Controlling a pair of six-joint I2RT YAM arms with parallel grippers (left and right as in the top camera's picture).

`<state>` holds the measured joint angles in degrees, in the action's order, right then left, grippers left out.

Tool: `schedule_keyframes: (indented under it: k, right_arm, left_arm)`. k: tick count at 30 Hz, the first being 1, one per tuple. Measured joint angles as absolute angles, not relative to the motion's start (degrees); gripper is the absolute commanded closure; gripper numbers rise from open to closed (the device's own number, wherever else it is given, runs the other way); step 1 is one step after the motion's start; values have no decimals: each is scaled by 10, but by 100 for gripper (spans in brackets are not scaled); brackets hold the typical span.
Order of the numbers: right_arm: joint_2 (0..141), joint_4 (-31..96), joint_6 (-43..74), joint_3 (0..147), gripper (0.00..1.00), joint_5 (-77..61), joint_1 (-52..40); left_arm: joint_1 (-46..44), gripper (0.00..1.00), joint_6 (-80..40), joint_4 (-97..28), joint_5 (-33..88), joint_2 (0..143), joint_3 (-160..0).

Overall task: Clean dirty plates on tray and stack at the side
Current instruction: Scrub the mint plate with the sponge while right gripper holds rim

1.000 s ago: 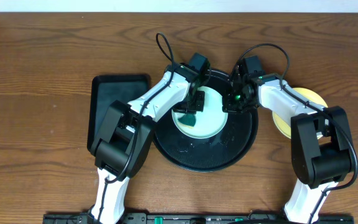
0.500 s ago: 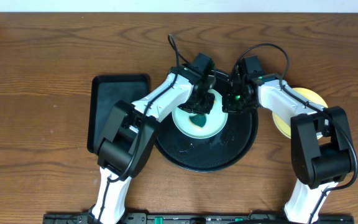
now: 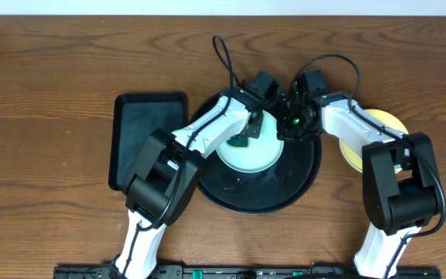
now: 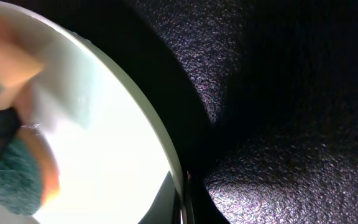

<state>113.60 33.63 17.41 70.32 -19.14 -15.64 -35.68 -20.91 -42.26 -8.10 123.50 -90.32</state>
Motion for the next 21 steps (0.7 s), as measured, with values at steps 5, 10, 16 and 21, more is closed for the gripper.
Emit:
schedule_keyframes:
  k: [5, 10, 16, 21]
  right_arm:
    - [1136, 333, 174, 703, 99, -191, -158]
    - [1136, 333, 174, 703, 99, -191, -158]
    - [1136, 333, 174, 703, 99, -190, -158]
    - [1136, 333, 174, 703, 99, -190, -158]
  left_arm:
    - [-355, 93, -237, -470, -88, 1235, -905]
    - [-337, 92, -181, -484, 11, 1235, -910]
    - [-324, 93, -119, -482, 184, 1236, -910]
    - [-335, 93, -104, -421, 259, 1241, -904]
